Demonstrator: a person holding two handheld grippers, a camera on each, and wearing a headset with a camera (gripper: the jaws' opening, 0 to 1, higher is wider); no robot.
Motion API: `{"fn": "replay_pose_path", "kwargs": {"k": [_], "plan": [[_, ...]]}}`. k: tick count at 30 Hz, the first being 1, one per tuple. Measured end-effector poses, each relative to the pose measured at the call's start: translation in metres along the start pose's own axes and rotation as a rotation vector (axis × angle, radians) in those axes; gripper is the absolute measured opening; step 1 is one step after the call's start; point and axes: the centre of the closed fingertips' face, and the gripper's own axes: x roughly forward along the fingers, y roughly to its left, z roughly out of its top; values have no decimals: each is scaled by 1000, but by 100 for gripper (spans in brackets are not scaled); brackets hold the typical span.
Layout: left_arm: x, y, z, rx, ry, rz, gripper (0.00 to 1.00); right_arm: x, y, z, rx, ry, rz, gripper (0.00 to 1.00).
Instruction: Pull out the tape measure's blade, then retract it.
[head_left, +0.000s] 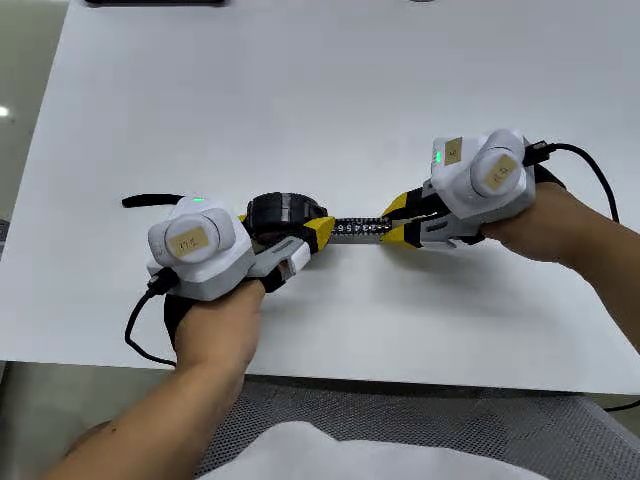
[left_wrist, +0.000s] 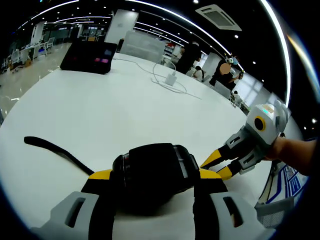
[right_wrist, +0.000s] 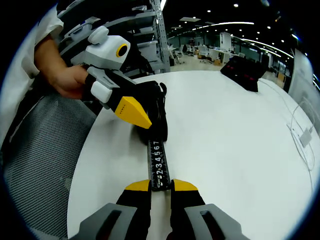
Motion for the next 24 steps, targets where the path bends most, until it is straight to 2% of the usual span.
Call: {"fn": "replay_pose_path", "kwargs": {"k": [14, 24], "plan": [[0, 0, 0, -3, 4, 0, 59, 12, 2, 9, 4, -16, 14, 11], [1, 0, 0, -7, 5, 2, 59, 11, 3, 10, 16, -23, 16, 11]]}}
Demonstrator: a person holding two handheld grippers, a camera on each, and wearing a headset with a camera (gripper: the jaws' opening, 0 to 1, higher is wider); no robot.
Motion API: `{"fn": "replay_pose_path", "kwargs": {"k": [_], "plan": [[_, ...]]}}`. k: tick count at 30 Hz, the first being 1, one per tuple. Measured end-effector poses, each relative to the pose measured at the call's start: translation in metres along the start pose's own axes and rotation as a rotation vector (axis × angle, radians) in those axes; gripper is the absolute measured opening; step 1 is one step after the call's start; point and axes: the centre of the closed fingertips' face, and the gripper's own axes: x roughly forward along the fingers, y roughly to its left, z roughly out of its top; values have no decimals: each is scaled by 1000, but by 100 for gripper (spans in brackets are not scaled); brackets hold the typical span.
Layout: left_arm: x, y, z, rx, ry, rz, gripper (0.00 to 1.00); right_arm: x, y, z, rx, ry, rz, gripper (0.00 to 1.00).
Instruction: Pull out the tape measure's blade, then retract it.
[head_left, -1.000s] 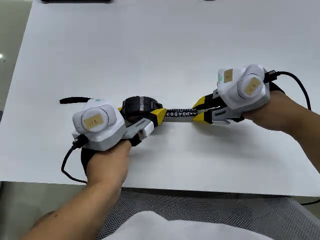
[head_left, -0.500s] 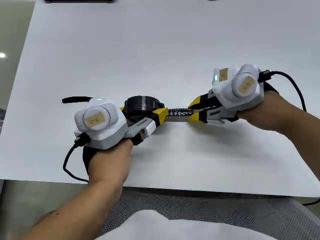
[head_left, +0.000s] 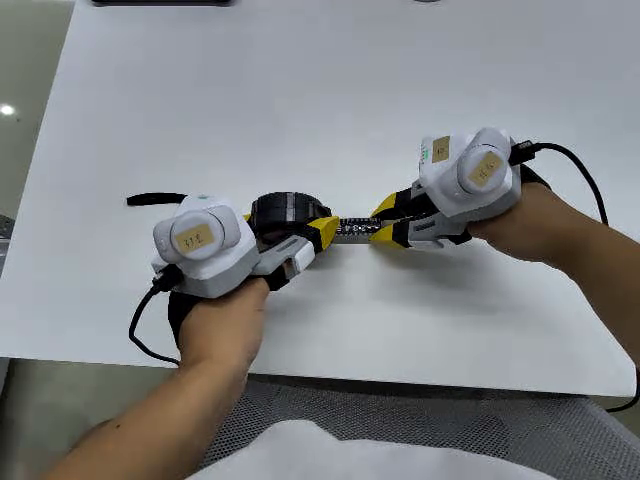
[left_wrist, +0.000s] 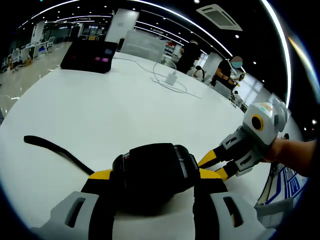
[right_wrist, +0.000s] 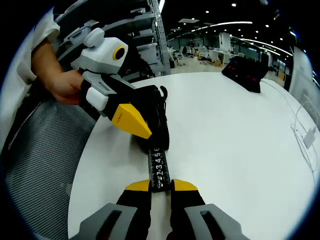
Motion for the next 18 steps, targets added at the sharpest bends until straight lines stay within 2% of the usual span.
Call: {"fn": "replay_pose_path", "kwargs": {"k": [18], "plan": [[0, 0, -1, 9, 8, 12, 59, 2, -1, 0, 20, 1, -13, 11]]}}
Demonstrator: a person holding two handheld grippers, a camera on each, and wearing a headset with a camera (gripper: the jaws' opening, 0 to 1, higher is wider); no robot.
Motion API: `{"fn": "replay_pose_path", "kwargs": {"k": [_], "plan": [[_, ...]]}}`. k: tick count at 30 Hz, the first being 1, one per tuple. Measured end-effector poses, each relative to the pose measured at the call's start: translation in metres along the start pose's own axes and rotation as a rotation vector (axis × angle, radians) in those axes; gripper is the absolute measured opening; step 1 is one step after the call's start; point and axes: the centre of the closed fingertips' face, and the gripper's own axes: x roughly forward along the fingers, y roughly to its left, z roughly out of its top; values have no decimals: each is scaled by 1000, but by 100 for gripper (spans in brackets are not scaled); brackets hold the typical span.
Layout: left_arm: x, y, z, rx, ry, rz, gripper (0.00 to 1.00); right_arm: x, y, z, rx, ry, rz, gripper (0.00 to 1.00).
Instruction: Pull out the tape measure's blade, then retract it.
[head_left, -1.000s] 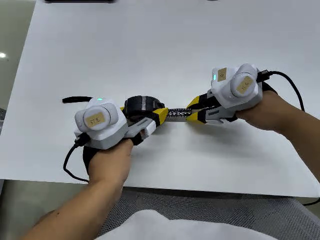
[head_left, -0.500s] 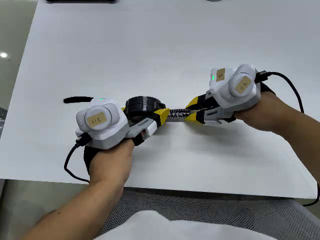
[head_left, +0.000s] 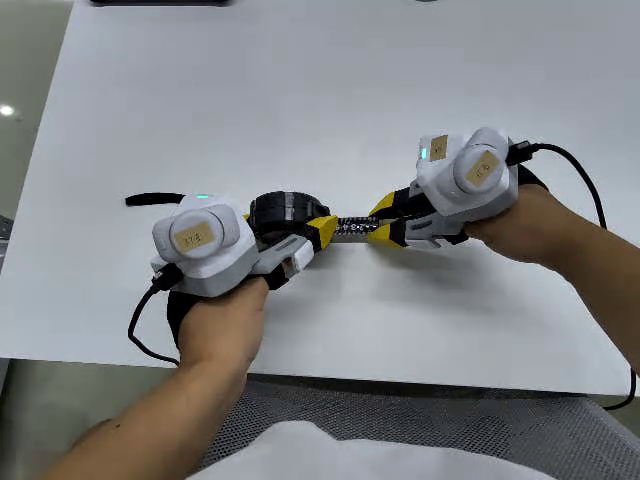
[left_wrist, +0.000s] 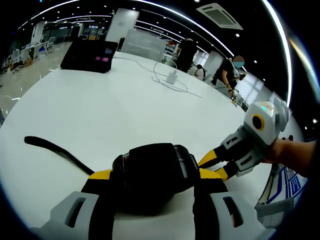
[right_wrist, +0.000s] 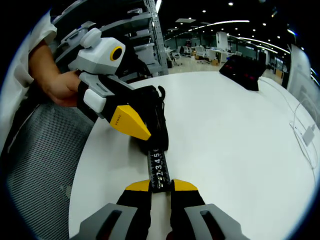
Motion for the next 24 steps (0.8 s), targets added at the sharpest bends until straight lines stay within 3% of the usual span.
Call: {"fn": "replay_pose_path", "kwargs": {"k": [8, 14, 16, 24], "plan": [[0, 0, 0, -3, 0, 3, 59, 3, 1, 3, 7, -2, -7, 11], [0, 0, 1, -13, 7, 3, 59, 2, 1, 9, 41, -36, 0, 10], [0, 0, 1, -17, 4, 2, 59, 3, 0, 8, 23, -19, -10, 10], [0, 0, 0, -16, 3, -1, 59, 3, 0, 8, 51, -32, 1, 10]]}}
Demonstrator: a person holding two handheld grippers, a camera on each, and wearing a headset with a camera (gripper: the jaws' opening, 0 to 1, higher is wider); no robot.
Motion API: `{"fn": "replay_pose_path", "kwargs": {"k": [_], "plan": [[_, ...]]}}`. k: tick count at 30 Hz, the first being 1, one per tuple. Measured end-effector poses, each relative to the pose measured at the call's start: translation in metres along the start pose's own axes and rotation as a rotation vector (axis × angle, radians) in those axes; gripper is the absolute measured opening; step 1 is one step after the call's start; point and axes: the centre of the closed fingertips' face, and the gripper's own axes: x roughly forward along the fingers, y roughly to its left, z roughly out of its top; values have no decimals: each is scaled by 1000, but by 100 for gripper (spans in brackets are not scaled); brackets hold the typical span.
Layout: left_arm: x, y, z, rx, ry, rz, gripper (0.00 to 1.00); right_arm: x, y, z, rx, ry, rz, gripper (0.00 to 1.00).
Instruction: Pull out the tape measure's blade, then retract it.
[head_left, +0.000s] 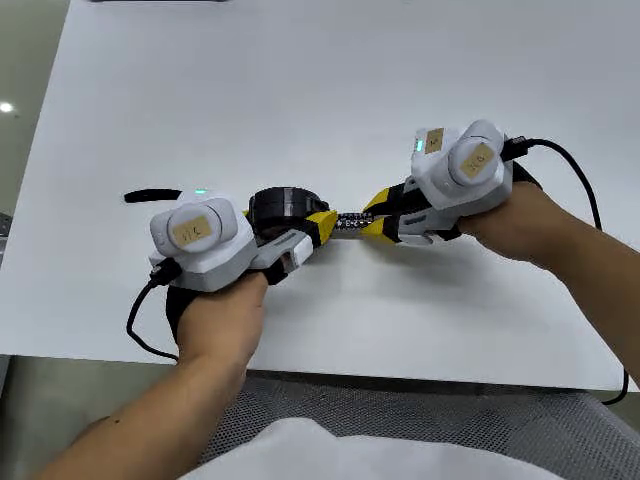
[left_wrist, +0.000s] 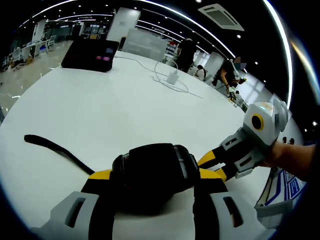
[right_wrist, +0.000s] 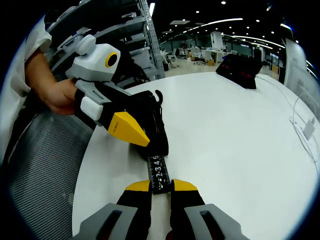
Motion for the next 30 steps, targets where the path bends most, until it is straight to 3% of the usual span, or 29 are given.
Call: {"fn": "replay_pose_path", "kwargs": {"k": [9, 21, 28, 30], "plan": [[0, -1, 0, 13, 1, 4, 60, 0, 1, -2, -17, 8, -6, 10], [2, 0, 0, 37, -2, 54, 62, 1, 0, -3, -21, 13, -23, 10], [-1, 2, 3, 86, -14, 85, 61, 2, 0, -2, -19, 9, -29, 10], [-1, 4, 2, 57, -5, 96, 61, 2, 0, -2, -18, 8, -30, 10]]}}
